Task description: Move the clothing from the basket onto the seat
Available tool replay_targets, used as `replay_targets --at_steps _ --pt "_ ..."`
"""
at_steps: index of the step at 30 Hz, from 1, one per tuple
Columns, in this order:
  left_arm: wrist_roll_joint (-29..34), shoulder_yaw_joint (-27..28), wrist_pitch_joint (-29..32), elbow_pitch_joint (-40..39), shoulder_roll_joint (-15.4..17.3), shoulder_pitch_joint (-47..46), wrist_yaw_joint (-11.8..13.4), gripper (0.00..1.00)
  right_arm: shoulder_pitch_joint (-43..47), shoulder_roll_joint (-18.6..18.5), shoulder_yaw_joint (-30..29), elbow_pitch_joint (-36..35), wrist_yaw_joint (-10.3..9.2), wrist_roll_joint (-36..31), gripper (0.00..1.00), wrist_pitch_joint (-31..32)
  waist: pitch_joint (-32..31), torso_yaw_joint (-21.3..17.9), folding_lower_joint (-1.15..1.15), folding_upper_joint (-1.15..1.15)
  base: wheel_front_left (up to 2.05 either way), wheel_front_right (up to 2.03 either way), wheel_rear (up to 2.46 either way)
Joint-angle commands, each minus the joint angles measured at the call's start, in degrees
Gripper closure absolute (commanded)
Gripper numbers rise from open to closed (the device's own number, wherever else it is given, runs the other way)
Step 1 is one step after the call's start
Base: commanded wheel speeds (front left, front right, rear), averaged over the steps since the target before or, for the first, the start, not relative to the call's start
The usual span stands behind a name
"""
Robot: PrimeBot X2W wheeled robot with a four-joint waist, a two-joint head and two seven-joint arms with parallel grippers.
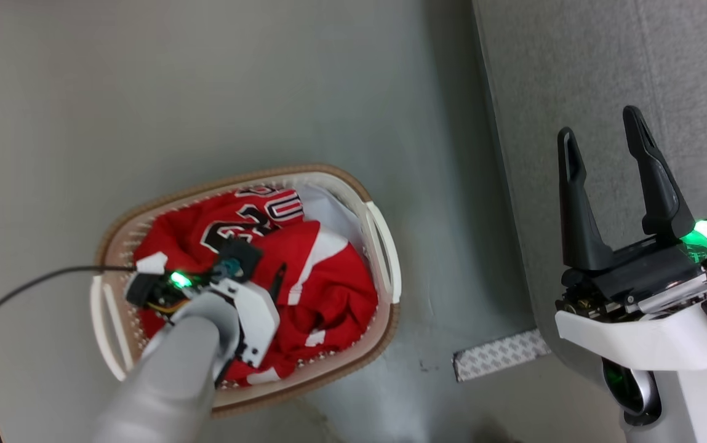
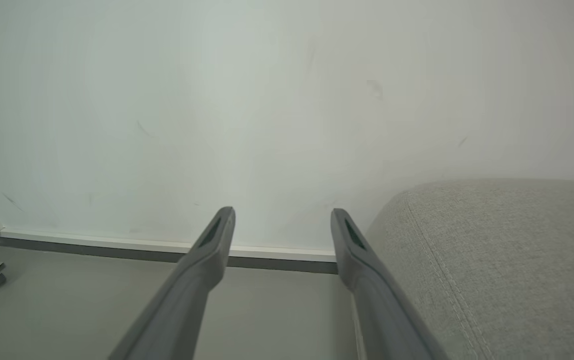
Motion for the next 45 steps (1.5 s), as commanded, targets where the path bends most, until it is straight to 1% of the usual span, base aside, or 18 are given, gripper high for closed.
replay_targets --at_steps 1,5,9,12,13,14,15,18,21,25,29,34,39,44,45 --pt "0.6 -0.3 0.1 0.4 0.9 -1.1 -0.2 0.00 -0.7 0.1 0.2 -0.5 -0.12 0.7 0.00 0.0 2.4 -1.3 -0.02 0.00 0.00 0.00 0.00" --pt "0.7 -1.3 0.4 2.2 1.7 -3.4 -0.4 0.00 -0.7 0.1 1.3 -1.9 -0.12 1.8 0.00 0.0 4.8 -2.3 -0.02 0.00 0.00 0.00 0.00" --pt "1.1 -2.6 1.3 4.0 2.6 -5.5 -0.6 0.00 -0.7 0.1 2.9 -1.5 -0.12 2.5 0.00 0.0 7.0 -3.3 -0.02 0.00 0.00 0.00 0.00" --pt "0.6 -3.3 1.8 5.3 2.8 -6.3 -0.7 0.00 -0.6 0.1 3.4 -1.1 -0.12 3.1 0.00 0.0 8.0 -3.9 -0.02 0.00 0.00 0.00 0.00" --pt "0.5 -3.6 1.6 5.6 2.8 -6.6 -0.8 0.52 -0.6 0.1 3.5 -1.0 -0.12 3.2 0.00 0.0 8.1 -4.0 -0.02 0.00 0.00 0.00 0.00" --pt "0.5 -3.9 1.7 6.0 2.9 -6.8 -0.8 0.88 -0.5 0.1 3.6 -0.8 -0.12 3.4 0.00 0.0 8.1 -4.0 -0.02 0.00 0.00 0.00 0.00" --pt "0.5 -4.3 1.6 6.3 2.9 -6.8 -0.8 1.00 -0.5 0.1 3.5 -0.6 -0.12 3.5 0.00 0.0 8.0 -4.0 -0.02 0.00 0.00 0.00 0.00" --pt "-0.2 -5.2 0.9 6.9 1.9 -6.2 -0.8 1.00 -0.1 0.1 2.8 0.2 -0.12 3.6 0.00 0.0 6.5 -3.5 -0.02 0.00 0.00 0.00 0.00" --pt "-1.6 -6.6 -0.4 7.4 0.8 -4.6 -0.9 1.00 0.7 0.1 2.0 1.4 -0.12 3.4 0.00 0.0 3.6 -2.3 -0.02 0.00 0.00 0.00 0.00" --pt "-4.1 -7.7 -2.6 7.0 -0.7 -2.2 -0.9 1.00 2.4 0.1 1.1 3.1 -0.12 2.7 0.00 0.0 -2.1 -0.5 -0.02 0.00 0.00 0.00 0.00" --pt "-7.6 -9.2 -4.7 4.5 -1.6 1.9 -0.9 1.00 5.3 0.1 -0.5 5.2 -0.12 1.8 0.00 0.0 -9.1 1.6 -0.02 0.00 0.00 0.00 0.00" --pt "-12.9 -11.4 -5.5 -1.7 -1.9 7.6 -0.9 1.00 9.8 0.0 -3.2 7.4 -0.12 0.5 0.00 0.0 -18.1 4.4 -0.02 0.00 0.00 0.00 0.00" --pt "-16.8 -11.2 -5.6 -10.4 -2.0 13.9 -0.9 1.00 15.2 0.0 -5.6 9.1 -0.12 -1.4 0.00 0.0 -26.7 7.3 -0.02 0.00 0.00 0.00 0.00" --pt "-18.2 -9.7 -5.6 -18.9 -1.9 20.4 0.8 1.00 19.8 0.0 -8.1 10.2 -0.12 -3.5 0.00 0.0 -34.1 9.8 -0.02 0.00 0.00 0.00 0.00" --pt "-18.1 -9.6 -5.6 -20.4 -1.5 21.5 1.3 1.00 20.5 0.0 -8.5 10.3 -0.12 -3.6 0.00 0.0 -35.3 10.2 -0.02 0.00 0.00 0.00 0.00"
